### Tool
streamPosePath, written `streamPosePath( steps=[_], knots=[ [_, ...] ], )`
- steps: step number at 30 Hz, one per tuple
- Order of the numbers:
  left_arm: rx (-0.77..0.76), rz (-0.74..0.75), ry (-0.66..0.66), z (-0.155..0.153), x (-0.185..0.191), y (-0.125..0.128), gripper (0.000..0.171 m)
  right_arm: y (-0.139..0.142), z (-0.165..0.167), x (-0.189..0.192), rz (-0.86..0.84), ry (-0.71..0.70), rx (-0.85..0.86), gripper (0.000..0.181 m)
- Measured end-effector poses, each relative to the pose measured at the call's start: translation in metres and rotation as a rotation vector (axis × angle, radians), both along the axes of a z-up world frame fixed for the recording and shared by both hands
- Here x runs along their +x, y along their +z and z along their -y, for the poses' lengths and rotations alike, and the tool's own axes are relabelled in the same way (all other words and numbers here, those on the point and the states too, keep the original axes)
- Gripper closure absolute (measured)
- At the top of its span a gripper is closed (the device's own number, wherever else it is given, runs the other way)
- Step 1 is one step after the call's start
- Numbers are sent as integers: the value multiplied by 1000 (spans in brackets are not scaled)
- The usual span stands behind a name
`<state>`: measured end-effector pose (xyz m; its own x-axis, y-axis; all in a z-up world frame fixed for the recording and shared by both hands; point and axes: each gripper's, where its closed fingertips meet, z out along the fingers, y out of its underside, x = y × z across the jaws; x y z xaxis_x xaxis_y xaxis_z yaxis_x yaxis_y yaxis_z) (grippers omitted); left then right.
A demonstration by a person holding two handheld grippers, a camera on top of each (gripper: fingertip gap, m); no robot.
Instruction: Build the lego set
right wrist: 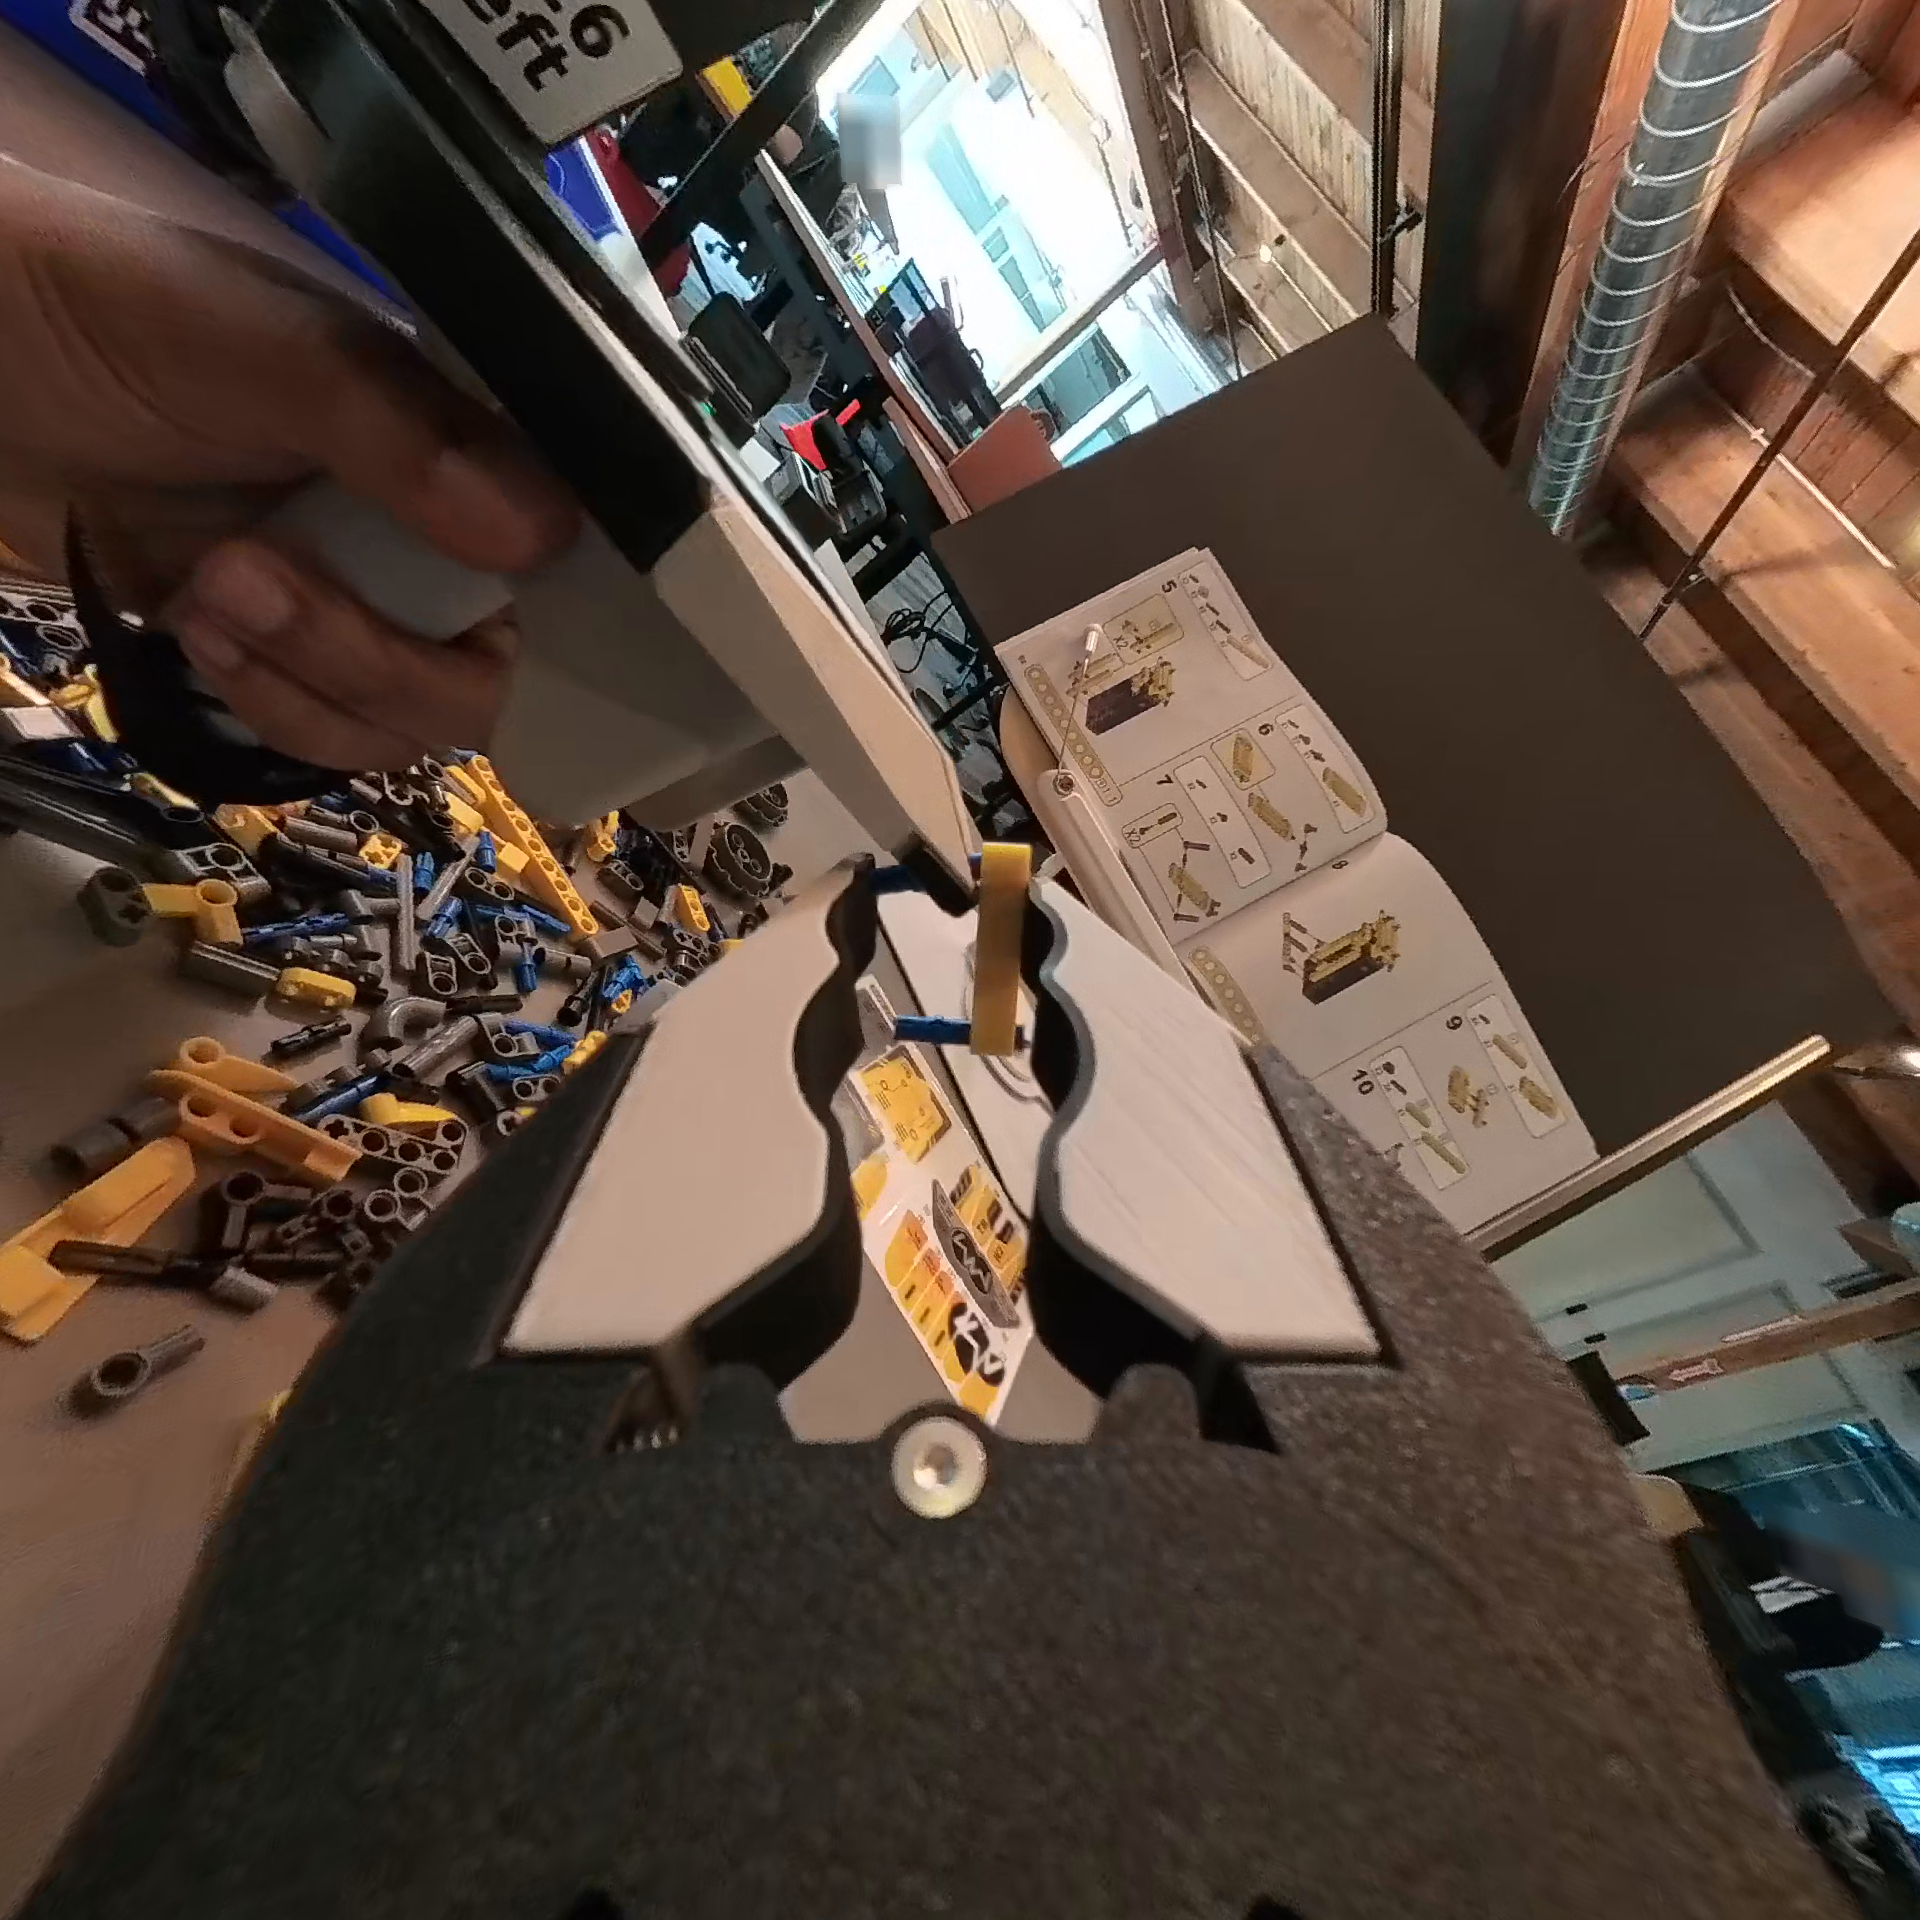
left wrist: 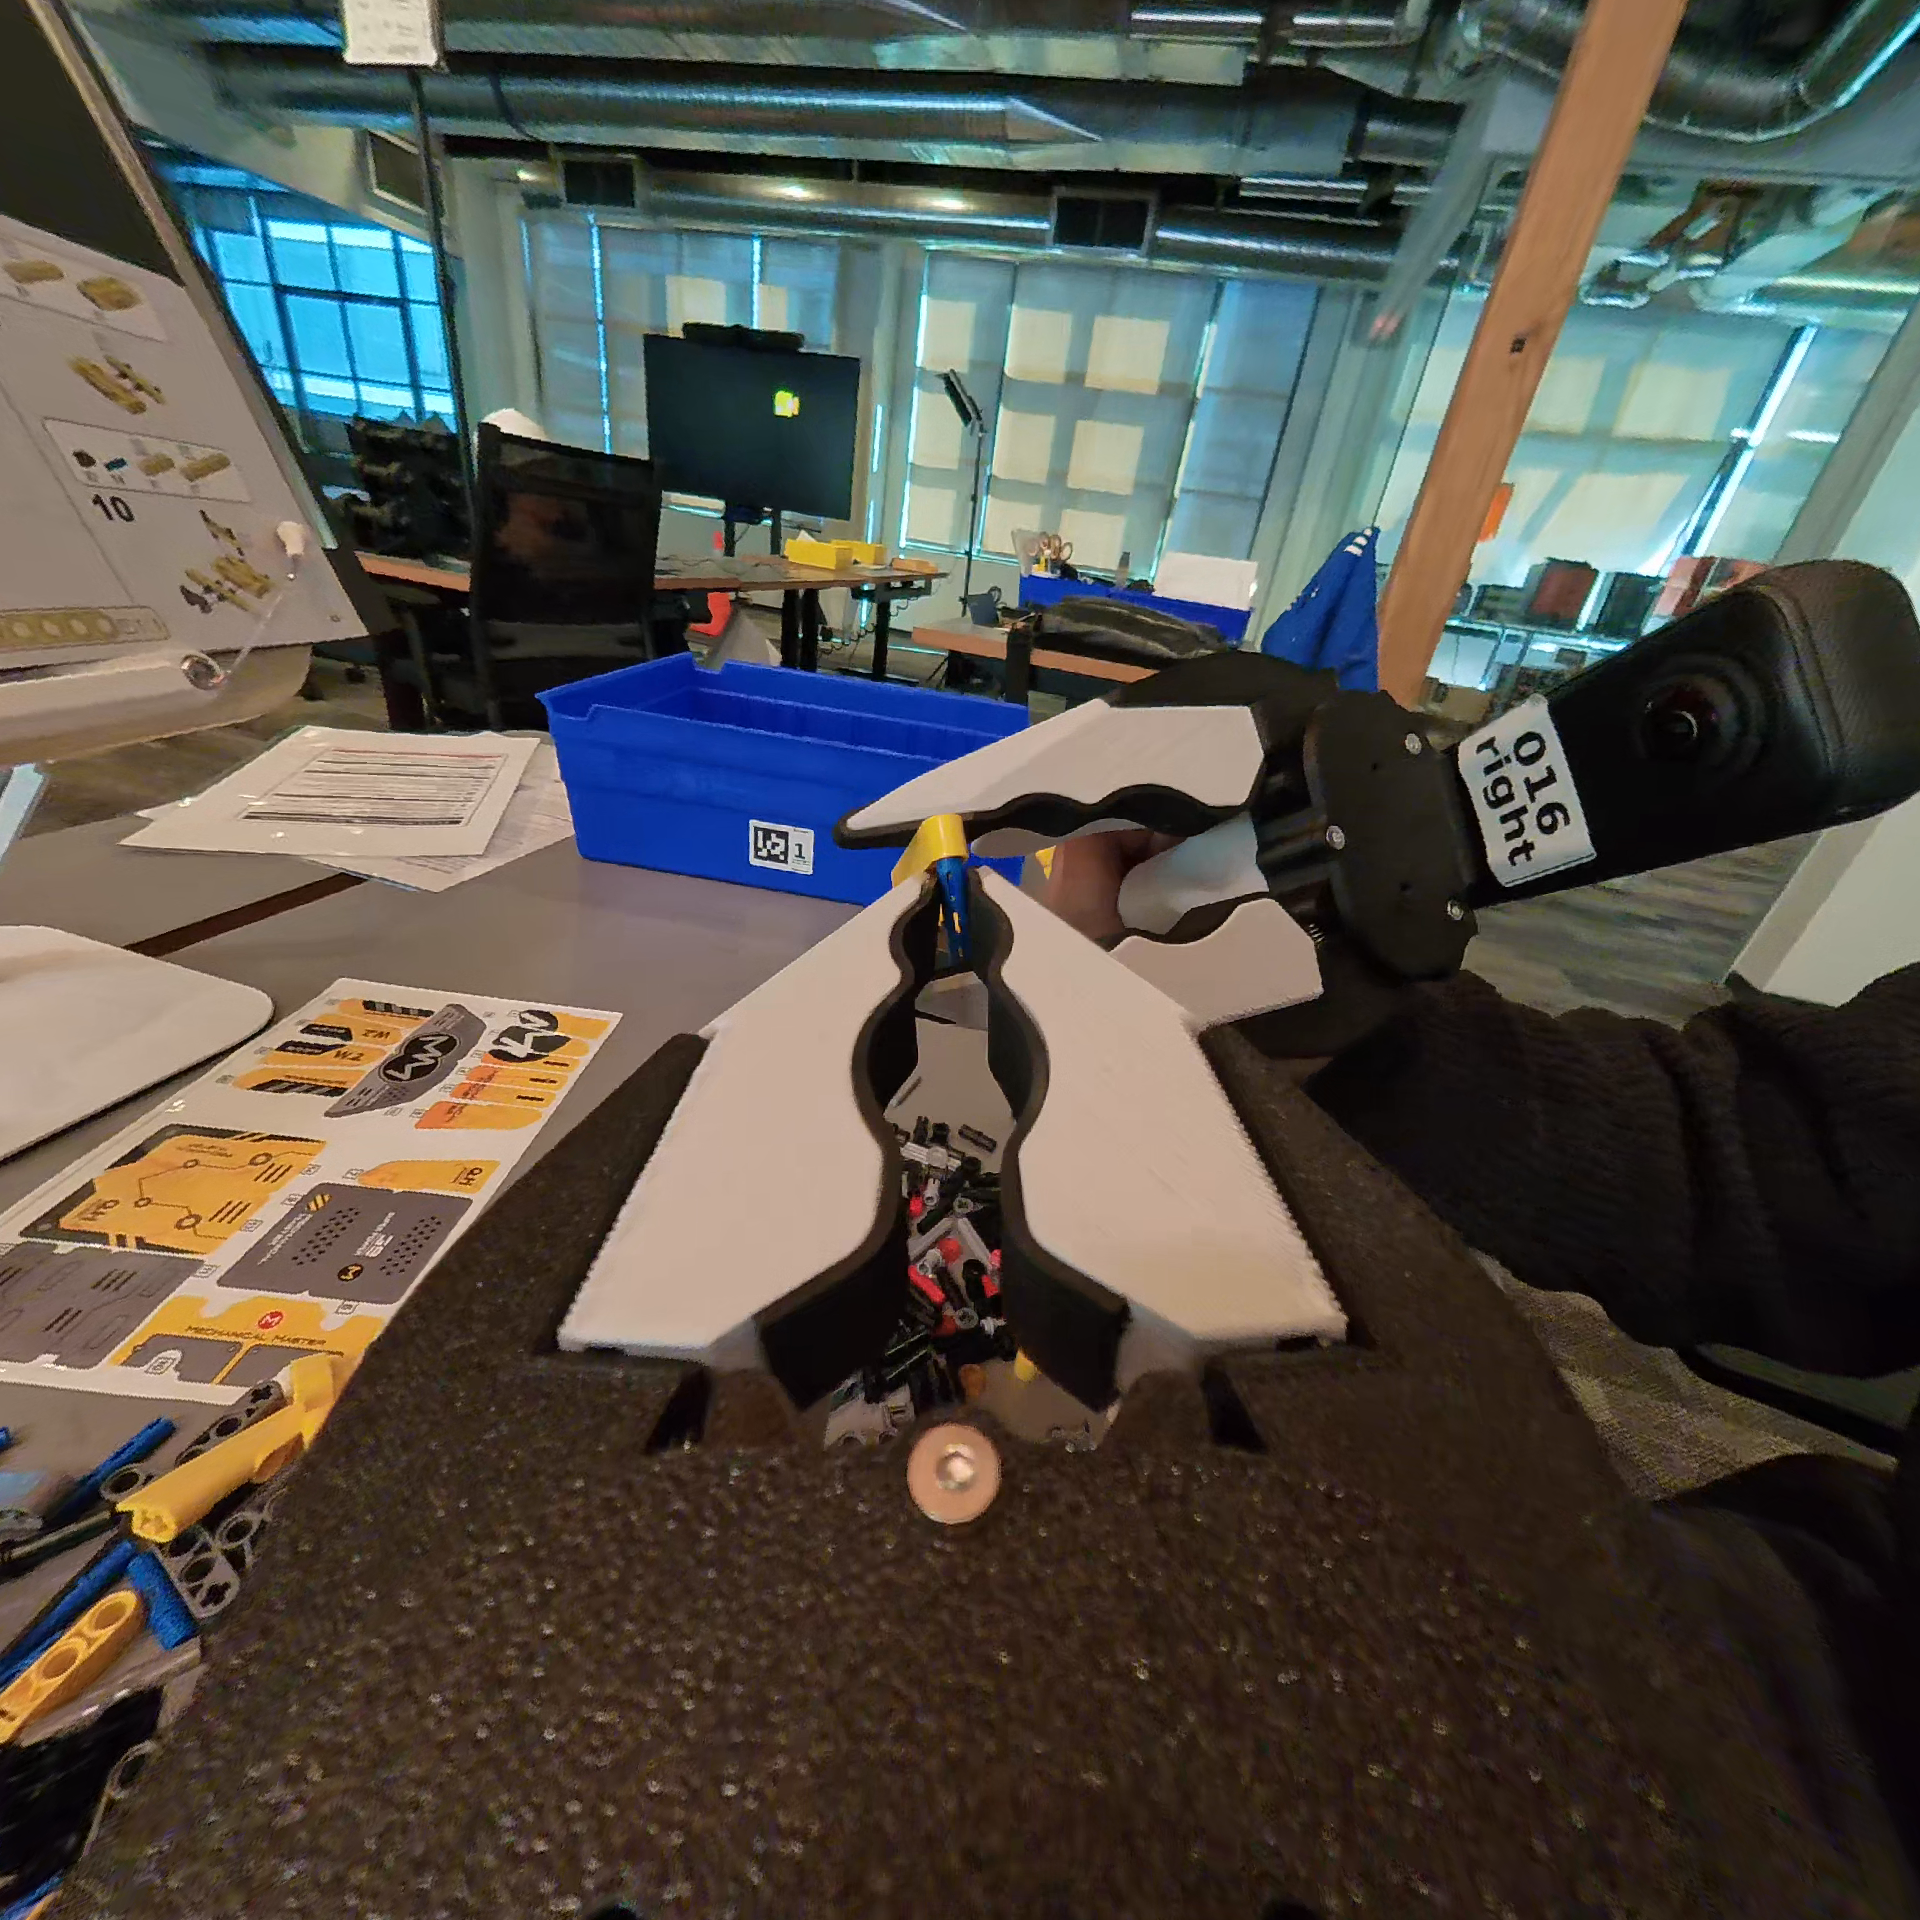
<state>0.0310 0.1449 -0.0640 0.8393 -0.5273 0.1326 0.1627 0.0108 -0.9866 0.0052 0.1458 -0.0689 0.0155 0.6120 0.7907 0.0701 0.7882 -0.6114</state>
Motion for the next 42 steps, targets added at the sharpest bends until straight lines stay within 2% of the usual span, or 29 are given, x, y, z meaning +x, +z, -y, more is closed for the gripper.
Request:
streamPosePath(
  steps=[6, 13, 15, 19, 22, 25, 29, 33, 42],
  knots=[
    [-48, -15, -23, 1, 1, -4, 168, -3, 1, 2, 26, -29, 69, 155],
    [-140, -117, -46, 2, -1, -17, 170, -15, 0, 1, 89, -100, 258, 155],
    [-180, -132, -68, 3, 1, -21, 170, -17, 1, 2, 88, -99, 361, 155],
    [-316, -204, -68, 0, 3, -48, 169, -39, -1, 4, 131, -71, 587, 153],
    [-389, -230, -72, -4, 5, -67, 169, -57, -3, 5, 166, -45, 678, 153],
    [-414, -242, -77, -4, 7, -72, 169, -64, -3, 7, 183, -35, 675, 152],
    [-409, -187, -108, -2, 8, -67, 169, -62, -2, 8, 220, -49, 562, 155],
    [-413, -201, -104, -3, 8, -71, 168, -66, -3, 9, 264, -43, 481, 155],
    [-390, -177, -102, -5, 8, -69, 167, -66, -5, 8, 283, -50, 423, 157]
  ],
)
